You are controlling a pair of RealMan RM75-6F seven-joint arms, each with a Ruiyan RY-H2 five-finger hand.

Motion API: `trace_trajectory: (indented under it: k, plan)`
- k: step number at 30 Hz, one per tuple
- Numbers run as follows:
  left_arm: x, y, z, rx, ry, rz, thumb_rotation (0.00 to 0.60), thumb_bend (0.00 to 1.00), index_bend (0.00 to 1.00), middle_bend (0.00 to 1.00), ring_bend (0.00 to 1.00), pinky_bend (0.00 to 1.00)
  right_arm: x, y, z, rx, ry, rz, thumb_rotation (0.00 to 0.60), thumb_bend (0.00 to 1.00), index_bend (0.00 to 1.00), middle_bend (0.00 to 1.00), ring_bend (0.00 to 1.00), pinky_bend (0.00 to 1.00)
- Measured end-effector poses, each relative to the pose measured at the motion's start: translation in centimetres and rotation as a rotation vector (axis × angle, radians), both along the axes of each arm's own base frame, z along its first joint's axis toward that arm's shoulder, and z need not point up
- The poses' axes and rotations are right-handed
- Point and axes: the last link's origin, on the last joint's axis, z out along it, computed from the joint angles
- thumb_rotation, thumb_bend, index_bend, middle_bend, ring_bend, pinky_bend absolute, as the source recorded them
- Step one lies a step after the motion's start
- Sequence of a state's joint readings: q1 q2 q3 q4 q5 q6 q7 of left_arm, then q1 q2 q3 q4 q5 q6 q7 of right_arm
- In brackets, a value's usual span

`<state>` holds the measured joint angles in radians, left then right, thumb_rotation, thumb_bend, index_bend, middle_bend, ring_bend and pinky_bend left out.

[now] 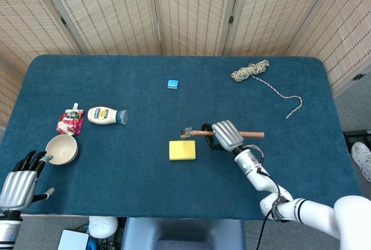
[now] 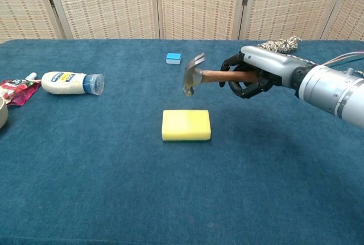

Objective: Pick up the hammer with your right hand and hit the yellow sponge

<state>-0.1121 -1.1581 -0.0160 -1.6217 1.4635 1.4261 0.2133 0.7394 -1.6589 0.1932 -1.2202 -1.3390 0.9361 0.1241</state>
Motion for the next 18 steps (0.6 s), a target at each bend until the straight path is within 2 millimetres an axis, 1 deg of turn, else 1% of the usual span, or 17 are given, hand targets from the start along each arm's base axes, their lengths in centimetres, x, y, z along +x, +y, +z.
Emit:
trace_trajectory:
  k: [5,7,8,10,11,12,14,16,17,18]
  plan:
    - [0.2,0.1,-0.1,-0.004,-0.001,-0.005,0.600,0.11,0.23,0.18,0.11,0.25,-0.7,-1.3,0.1,-0.007,0.009,-0.044,0.600,0.93,0.90,0.75,0.81,0.82]
    - [0.3,0.0,-0.1,-0.006,0.000,-0.005,0.600,0.11,0.23,0.18,0.11,0.25,-1.0,-1.8,-0.3,0.003,0.013,-0.066,0.600,0.88,0.87,0.71,0.78,0.82]
    - [0.3,0.0,-0.1,-0.007,0.001,-0.005,0.600,0.11,0.23,0.18,0.11,0.25,-1.1,-2.0,-0.4,0.005,0.014,-0.074,0.600,0.85,0.84,0.69,0.76,0.82]
    - [0.3,0.0,-0.1,-0.009,0.005,-0.003,0.600,0.11,0.23,0.18,0.11,0.25,-1.3,-2.5,-1.0,0.011,0.020,-0.091,0.600,0.72,0.74,0.61,0.69,0.78]
    - [0.3,0.0,-0.1,-0.009,0.006,-0.002,0.600,0.11,0.23,0.18,0.11,0.25,-1.4,-2.6,-1.2,0.015,0.021,-0.099,0.600,0.66,0.69,0.57,0.64,0.74]
    - [0.3,0.0,-0.1,-0.009,0.008,-0.002,0.600,0.11,0.23,0.18,0.11,0.25,-1.5,-2.9,-1.6,0.020,0.022,-0.110,0.600,0.59,0.62,0.52,0.59,0.69]
    - [0.3,0.1,0.0,-0.007,0.013,-0.001,0.600,0.11,0.23,0.18,0.11,0.25,-1.7,-3.2,-2.2,0.032,0.020,-0.129,0.600,0.48,0.46,0.42,0.48,0.60]
    - [0.3,0.1,0.0,-0.005,0.016,0.001,0.600,0.11,0.22,0.18,0.11,0.25,-1.9,-3.4,-2.8,0.049,0.008,-0.152,0.600,0.32,0.21,0.27,0.31,0.44]
    - [0.3,0.1,0.0,-0.005,0.015,0.001,0.600,0.11,0.22,0.18,0.11,0.25,-1.9,-3.5,-3.0,0.057,-0.001,-0.161,0.600,0.26,0.12,0.21,0.24,0.37]
    - [0.3,0.1,0.0,-0.006,0.014,0.002,0.600,0.11,0.22,0.18,0.11,0.25,-1.9,-3.6,-3.1,0.067,-0.015,-0.173,0.600,0.22,0.07,0.16,0.19,0.32]
